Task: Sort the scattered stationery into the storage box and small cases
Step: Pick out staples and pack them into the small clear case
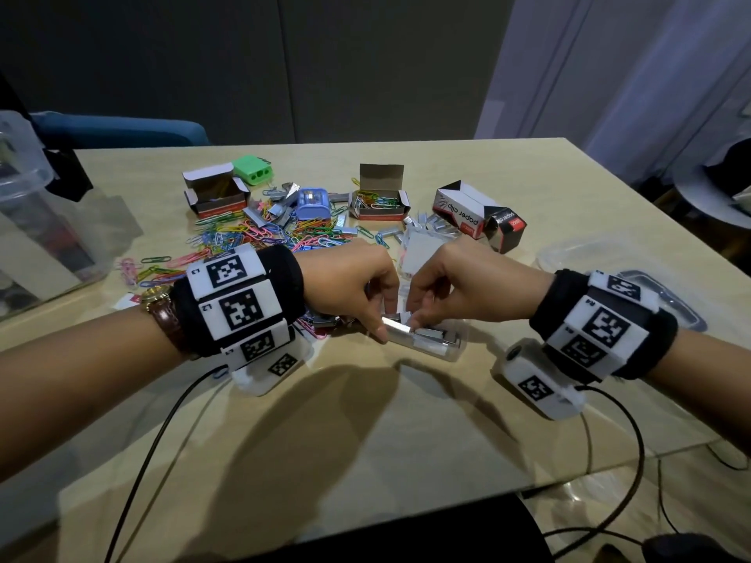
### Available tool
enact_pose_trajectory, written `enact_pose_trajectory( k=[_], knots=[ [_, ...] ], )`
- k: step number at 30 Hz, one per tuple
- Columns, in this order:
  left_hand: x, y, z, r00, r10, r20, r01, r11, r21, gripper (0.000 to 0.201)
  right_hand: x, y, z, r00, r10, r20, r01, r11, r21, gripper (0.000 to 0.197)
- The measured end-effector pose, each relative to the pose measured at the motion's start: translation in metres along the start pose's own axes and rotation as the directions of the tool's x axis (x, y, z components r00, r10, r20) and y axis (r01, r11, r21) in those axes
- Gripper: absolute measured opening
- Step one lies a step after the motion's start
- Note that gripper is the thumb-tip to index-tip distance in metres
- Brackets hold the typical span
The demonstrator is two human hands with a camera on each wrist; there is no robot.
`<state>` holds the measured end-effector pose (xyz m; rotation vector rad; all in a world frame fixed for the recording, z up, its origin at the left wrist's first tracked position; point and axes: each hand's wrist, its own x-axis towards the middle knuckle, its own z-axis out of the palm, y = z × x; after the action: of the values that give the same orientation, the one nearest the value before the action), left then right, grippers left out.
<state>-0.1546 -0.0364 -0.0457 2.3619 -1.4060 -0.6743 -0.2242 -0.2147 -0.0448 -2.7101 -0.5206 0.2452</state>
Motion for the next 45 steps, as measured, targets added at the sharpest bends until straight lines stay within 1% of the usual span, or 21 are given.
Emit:
enact_pose_trajectory(
  k=[4,6,10,12,15,17,19,21,24,26,29,31,33,35,37,40,43,45],
  knots=[
    [-0.002,0.001,0.0,1.0,0.008,-0.002,-0.008,0.999,-0.034,0.03,0.002,0.0,0.003,0.999,0.016,-0.037,-0.013,0.997,0.082,0.017],
    [-0.003,0.001,0.0,1.0,0.012,0.004,-0.012,0.999,-0.045,0.029,0.003,0.0,0.002,1.0,0.024,-0.013,-0.022,0.993,0.113,0.015],
    [-0.004,0.001,0.0,1.0,0.008,0.006,-0.008,0.999,-0.05,0.027,0.001,0.003,-0.009,0.995,0.079,0.054,-0.088,0.979,0.183,0.013],
    [-0.004,0.0,0.001,1.0,0.005,0.002,-0.005,0.999,-0.052,0.027,-0.002,0.004,-0.016,0.996,0.087,0.034,-0.092,0.979,0.183,0.01],
    [-0.005,-0.001,0.001,1.0,0.011,0.004,-0.011,0.998,-0.057,0.026,-0.006,0.005,-0.026,0.992,0.12,-0.04,-0.11,0.973,0.203,0.008],
    [-0.006,-0.001,0.0,1.0,0.018,0.016,-0.017,0.998,-0.065,0.025,-0.008,0.005,-0.029,0.989,0.133,-0.063,-0.117,0.971,0.21,0.008],
    [-0.007,0.0,-0.001,1.0,0.018,0.022,-0.017,0.998,-0.067,0.024,-0.008,0.004,-0.028,0.991,0.129,-0.041,-0.118,0.974,0.192,0.007],
    [-0.007,0.0,-0.002,1.0,0.013,0.011,-0.012,0.999,-0.046,0.025,-0.008,0.002,-0.026,0.995,0.103,-0.004,-0.101,0.985,0.138,0.004],
    [-0.006,0.001,-0.003,1.0,0.003,-0.006,-0.003,1.0,-0.015,0.028,-0.007,0.001,-0.019,0.999,0.028,-0.045,-0.027,0.999,0.034,0.009],
    [-0.006,0.001,-0.002,1.0,-0.008,0.015,0.008,1.0,-0.005,0.03,-0.005,-0.001,-0.014,0.999,0.012,-0.052,-0.012,1.0,-0.006,0.009],
    [-0.008,0.002,-0.002,0.999,-0.017,0.027,0.016,1.0,0.01,0.033,-0.003,-0.004,-0.009,1.0,0.015,0.012,-0.014,0.998,-0.055,0.011],
    [-0.009,0.004,-0.002,1.0,-0.018,-0.012,0.019,1.0,0.025,0.03,-0.004,-0.005,-0.013,1.0,0.016,0.006,-0.016,0.998,-0.059,0.015],
    [-0.01,0.004,-0.003,0.997,-0.028,-0.071,0.032,0.998,0.049,0.023,-0.006,-0.004,-0.024,0.998,0.038,-0.05,-0.039,0.999,-0.029,0.013],
    [-0.007,0.006,-0.003,0.994,-0.042,-0.1,0.053,0.993,0.105,0.019,-0.01,-0.002,-0.035,0.992,0.065,-0.105,-0.066,0.998,-0.015,0.008],
    [-0.001,0.01,-0.003,0.993,-0.057,-0.103,0.076,0.977,0.198,0.022,-0.016,0.001,-0.042,0.984,0.089,-0.157,-0.094,0.995,-0.024,0.006],
    [0.005,0.017,-0.001,0.988,-0.09,-0.124,0.123,0.95,0.288,0.032,-0.023,0.005,-0.045,0.966,0.132,-0.224,-0.135,0.991,0.002,0.008],
    [0.009,0.022,0.002,0.972,-0.122,-0.201,0.186,0.922,0.34,0.036,-0.029,0.007,-0.043,0.965,0.141,-0.221,-0.133,0.99,0.048,0.01],
    [0.01,0.024,0.006,0.961,-0.124,-0.247,0.211,0.906,0.367,0.03,-0.032,0.007,-0.04,0.968,0.137,-0.209,-0.125,0.99,0.068,0.011]
  ],
)
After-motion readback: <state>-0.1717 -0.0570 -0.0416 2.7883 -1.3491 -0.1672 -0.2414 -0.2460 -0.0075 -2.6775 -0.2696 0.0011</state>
